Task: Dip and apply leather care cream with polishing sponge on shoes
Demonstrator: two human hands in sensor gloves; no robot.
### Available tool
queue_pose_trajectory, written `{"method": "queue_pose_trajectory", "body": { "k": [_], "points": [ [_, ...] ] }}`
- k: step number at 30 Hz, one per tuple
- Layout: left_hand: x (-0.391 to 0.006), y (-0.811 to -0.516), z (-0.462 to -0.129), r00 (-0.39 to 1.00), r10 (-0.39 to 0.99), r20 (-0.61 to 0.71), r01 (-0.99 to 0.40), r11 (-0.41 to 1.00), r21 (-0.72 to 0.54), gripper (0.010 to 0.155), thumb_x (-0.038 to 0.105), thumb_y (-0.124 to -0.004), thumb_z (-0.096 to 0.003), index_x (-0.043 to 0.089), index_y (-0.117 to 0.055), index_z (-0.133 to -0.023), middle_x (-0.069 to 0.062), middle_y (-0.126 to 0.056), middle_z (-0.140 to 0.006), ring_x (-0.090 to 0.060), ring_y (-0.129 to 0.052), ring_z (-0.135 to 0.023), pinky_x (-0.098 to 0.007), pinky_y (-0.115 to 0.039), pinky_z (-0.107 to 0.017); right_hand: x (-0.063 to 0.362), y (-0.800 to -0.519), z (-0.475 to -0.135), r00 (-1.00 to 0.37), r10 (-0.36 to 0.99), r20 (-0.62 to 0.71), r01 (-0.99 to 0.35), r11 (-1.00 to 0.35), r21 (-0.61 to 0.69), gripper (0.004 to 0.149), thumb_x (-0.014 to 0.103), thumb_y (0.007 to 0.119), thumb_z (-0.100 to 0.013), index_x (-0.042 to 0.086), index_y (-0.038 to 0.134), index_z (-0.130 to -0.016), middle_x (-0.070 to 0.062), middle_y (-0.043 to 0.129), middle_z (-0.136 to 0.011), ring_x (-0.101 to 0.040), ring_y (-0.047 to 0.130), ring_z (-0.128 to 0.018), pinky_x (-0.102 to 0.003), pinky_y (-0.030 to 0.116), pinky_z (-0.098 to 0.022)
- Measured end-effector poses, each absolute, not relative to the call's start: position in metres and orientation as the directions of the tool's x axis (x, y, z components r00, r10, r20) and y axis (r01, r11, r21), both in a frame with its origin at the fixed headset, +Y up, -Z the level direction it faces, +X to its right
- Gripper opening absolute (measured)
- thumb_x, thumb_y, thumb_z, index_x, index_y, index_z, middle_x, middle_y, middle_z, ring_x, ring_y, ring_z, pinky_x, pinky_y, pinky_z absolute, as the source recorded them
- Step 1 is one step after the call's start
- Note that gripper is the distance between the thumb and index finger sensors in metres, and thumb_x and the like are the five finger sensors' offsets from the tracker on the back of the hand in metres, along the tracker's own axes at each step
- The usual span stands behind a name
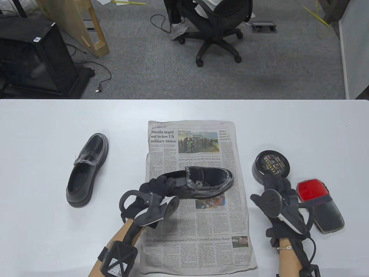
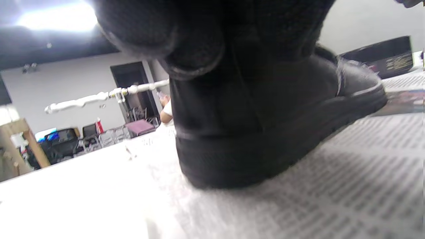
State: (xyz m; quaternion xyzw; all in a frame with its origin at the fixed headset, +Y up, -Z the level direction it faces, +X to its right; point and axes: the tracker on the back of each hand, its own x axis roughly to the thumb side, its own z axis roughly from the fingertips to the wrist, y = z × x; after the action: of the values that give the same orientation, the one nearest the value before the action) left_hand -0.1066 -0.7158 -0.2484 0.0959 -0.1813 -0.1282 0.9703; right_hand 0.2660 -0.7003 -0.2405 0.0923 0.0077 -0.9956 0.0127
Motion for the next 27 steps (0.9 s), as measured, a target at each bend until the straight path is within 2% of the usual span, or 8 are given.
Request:
{"method": "queue_pose_trajectory", "body": {
  "k": [2, 4, 6, 11, 14, 16, 20, 27],
  "points": [
    [-0.105, -0.706, -0.243, 0.897, -0.303, 0.321, 0.211, 0.933, 0.292, 0.068, 0.053, -0.075, -0.0521, 0.030, -0.052, -0.112, -0.011, -0.061, -0.117, -0.024, -0.081, -0.085, -0.035, -0.080, -0.058, 0.291, -0.703, -0.245, -0.955, -0.084, -0.285, 0.085, -0.996, 0.010, 0.078, 0.055, 0.058, -0.056, 0.013, 0.040, -0.119, -0.027, 0.046, -0.120, -0.056, 0.050, -0.105, -0.065, 0.053, -0.070],
    [-0.102, -0.700, -0.246, 0.893, -0.317, 0.320, 0.232, 0.933, 0.277, 0.076, 0.056, -0.071, -0.0537, 0.028, -0.041, -0.117, -0.016, -0.045, -0.125, -0.037, -0.061, -0.107, -0.050, -0.069, -0.073, 0.316, -0.713, -0.246, -0.920, -0.137, -0.367, 0.103, -0.988, 0.112, 0.076, 0.054, 0.057, -0.057, 0.012, 0.041, -0.119, -0.028, 0.046, -0.119, -0.058, 0.051, -0.103, -0.066, 0.054, -0.070],
    [-0.096, -0.700, -0.255, 0.900, -0.302, 0.315, 0.249, 0.948, 0.197, 0.083, 0.058, -0.068, -0.0544, 0.023, -0.032, -0.120, -0.020, -0.036, -0.128, -0.046, -0.047, -0.113, -0.061, -0.060, -0.078, 0.340, -0.728, -0.242, -0.897, -0.131, -0.422, 0.051, -0.979, 0.195, 0.074, 0.053, 0.057, -0.058, 0.012, 0.041, -0.119, -0.028, 0.046, -0.119, -0.058, 0.052, -0.103, -0.065, 0.055, -0.069],
    [-0.085, -0.721, -0.283, 0.925, -0.156, 0.346, 0.195, 0.978, -0.080, 0.094, 0.063, -0.067, -0.0522, 0.017, -0.024, -0.122, -0.026, -0.030, -0.128, -0.053, -0.036, -0.114, -0.069, -0.053, -0.077, 0.368, -0.758, -0.236, -0.857, -0.079, -0.509, -0.067, -0.962, 0.263, 0.069, 0.049, 0.057, -0.060, 0.015, 0.042, -0.118, -0.024, 0.047, -0.120, -0.056, 0.056, -0.102, -0.064, 0.059, -0.069],
    [-0.083, -0.735, -0.290, 0.930, -0.168, 0.327, 0.224, 0.964, -0.141, 0.097, 0.066, -0.067, -0.0504, 0.018, -0.023, -0.122, -0.023, -0.034, -0.129, -0.051, -0.037, -0.114, -0.070, -0.052, -0.076, 0.374, -0.765, -0.236, -0.841, -0.061, -0.537, -0.112, -0.952, 0.284, 0.068, 0.047, 0.061, -0.059, 0.018, 0.039, -0.117, -0.020, 0.042, -0.120, -0.053, 0.053, -0.104, -0.059, 0.064, -0.069],
    [-0.082, -0.734, -0.291, 0.923, -0.225, 0.312, 0.257, 0.964, -0.065, 0.094, 0.067, -0.068, -0.0487, 0.021, -0.028, -0.121, -0.019, -0.046, -0.127, -0.045, -0.056, -0.111, -0.063, -0.063, -0.075, 0.374, -0.764, -0.238, -0.840, -0.125, -0.527, -0.051, -0.950, 0.307, 0.068, 0.046, 0.066, -0.057, 0.021, 0.042, -0.116, -0.016, 0.047, -0.119, -0.048, 0.059, -0.104, -0.054, 0.069, -0.069],
    [-0.086, -0.736, -0.293, 0.930, -0.180, 0.319, 0.216, 0.973, -0.079, 0.093, 0.066, -0.068, -0.0484, 0.023, -0.030, -0.121, -0.015, -0.050, -0.126, -0.040, -0.062, -0.108, -0.060, -0.062, -0.076, 0.372, -0.764, -0.240, -0.818, -0.231, -0.527, 0.072, -0.950, 0.305, 0.061, 0.044, 0.070, -0.055, 0.027, 0.049, -0.111, -0.007, 0.056, -0.115, -0.039, 0.070, -0.100, -0.043, 0.078, -0.066],
    [-0.091, -0.738, -0.293, 0.935, -0.147, 0.323, 0.172, 0.984, -0.050, 0.091, 0.067, -0.069, -0.0474, 0.026, -0.032, -0.121, -0.012, -0.054, -0.124, -0.036, -0.064, -0.106, -0.056, -0.061, -0.077, 0.376, -0.755, -0.232, -0.781, -0.200, -0.592, 0.172, -0.980, 0.103, 0.045, 0.039, 0.061, -0.060, 0.017, 0.071, -0.097, -0.008, 0.085, -0.094, -0.029, 0.095, -0.078, -0.032, 0.087, -0.051]
  ]
}}
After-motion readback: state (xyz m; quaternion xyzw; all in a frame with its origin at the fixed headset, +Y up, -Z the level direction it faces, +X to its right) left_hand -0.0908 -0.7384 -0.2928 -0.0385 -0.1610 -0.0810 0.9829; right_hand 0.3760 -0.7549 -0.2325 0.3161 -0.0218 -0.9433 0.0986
